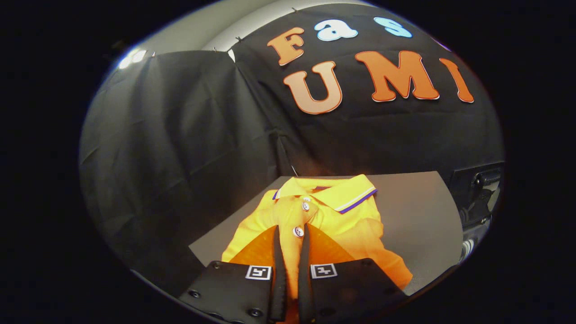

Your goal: Put the clothes into the washing machine and then close the washing machine lid.

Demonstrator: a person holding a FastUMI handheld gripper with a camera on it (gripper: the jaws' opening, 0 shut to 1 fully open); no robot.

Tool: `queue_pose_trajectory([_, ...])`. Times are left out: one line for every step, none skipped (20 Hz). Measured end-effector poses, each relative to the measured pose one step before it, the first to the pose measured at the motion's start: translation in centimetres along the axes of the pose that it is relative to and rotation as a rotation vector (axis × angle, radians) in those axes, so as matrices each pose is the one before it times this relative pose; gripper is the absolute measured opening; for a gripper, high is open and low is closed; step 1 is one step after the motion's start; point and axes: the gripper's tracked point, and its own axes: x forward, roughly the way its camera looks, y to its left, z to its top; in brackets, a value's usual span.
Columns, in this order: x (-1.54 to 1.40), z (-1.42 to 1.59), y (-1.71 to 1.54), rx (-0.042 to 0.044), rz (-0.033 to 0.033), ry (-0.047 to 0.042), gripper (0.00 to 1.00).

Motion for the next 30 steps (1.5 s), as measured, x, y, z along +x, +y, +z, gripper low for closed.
queue_pose_trajectory([-0.842,0.828,0.06,-0.0071,0.00851,-0.03812,0.18])
queue_pose_trajectory([-0.891,1.138,0.081,-0.01094,0.00773,-0.03889,0.18])
queue_pose_trajectory([-0.916,1.232,0.177,-0.01101,0.01112,-0.04073,0.18])
queue_pose_trajectory([-1.074,1.393,0.453,-0.00591,0.01941,-0.03991,0.18])
queue_pose_trajectory([-0.92,1.406,0.358,-0.00598,0.01775,-0.03384,0.18])
queue_pose_trajectory([-1.235,0.877,0.093,-0.00778,0.00896,-0.02196,0.18])
queue_pose_trajectory([-0.99,1.369,-0.052,-0.00422,0.0074,-0.02254,0.18])
queue_pose_trajectory([-1.357,1.097,0.012,0.00123,0.00876,-0.02071,0.18])
queue_pose_trajectory([-1.095,1.167,-0.307,-0.00042,0.00183,-0.01743,0.18])
queue_pose_trajectory([-1.23,1.21,-0.472,-0.00451,-0.00146,-0.02017,0.18])
queue_pose_trajectory([-1.009,1.252,-0.816,-0.00415,-0.00602,-0.02091,0.18])
queue_pose_trajectory([-1.114,1.216,-0.794,-0.001,-0.00382,-0.01754,0.18])
queue_pose_trajectory([-0.942,1.266,-1.032,-0.00001,-0.00385,-0.0168,0.18])
queue_pose_trajectory([-1.036,1.125,-1.082,-0.00107,-0.00358,-0.01365,0.18])
queue_pose_trajectory([-0.941,1.013,-1.373,-0.00914,-0.00771,-0.01096,0.18])
queue_pose_trajectory([-0.999,0.932,-1.551,-0.01574,-0.01091,-0.00759,0.18])
queue_pose_trajectory([-0.844,0.83,-1.88,-0.01546,-0.01636,-0.00576,0.18])
queue_pose_trajectory([-0.699,0.612,-1.87,-0.01319,-0.01808,-0.00252,0.18])
queue_pose_trajectory([-0.728,0.459,-1.969,-0.00904,-0.01655,-0.00075,0.18])
queue_pose_trajectory([-0.668,0.305,-2.111,-0.0054,-0.02023,-0.0023,0.18])
queue_pose_trajectory([-0.854,0.178,-2.186,-0.00423,-0.02101,0.00319,0.18])
queue_pose_trajectory([-0.498,-0.054,-2.198,-0.00458,-0.01997,0.00637,0.18])
queue_pose_trajectory([-0.465,-0.021,-1.996,-0.00206,-0.02374,0.00156,0.18])
queue_pose_trajectory([-0.244,-0.363,-2.039,-0.00457,-0.02121,0.01028,0.18])
queue_pose_trajectory([-0.126,-0.505,-1.976,-0.00691,-0.01967,0.01273,0.18])
queue_pose_trajectory([-0.227,-0.753,-1.77,-0.00859,-0.01283,0.01384,0.18])
queue_pose_trajectory([-0.265,-0.881,-1.443,-0.01037,-0.01131,0.01818,0.18])
queue_pose_trajectory([-0.081,-1.045,-1.583,-0.01266,-0.01105,0.02106,0.18])
queue_pose_trajectory([0.083,-1.055,-1.343,-0.01256,-0.01111,0.02141,0.18])
queue_pose_trajectory([0.229,-1.038,-1.197,-0.01209,-0.00488,0.01974,0.18])
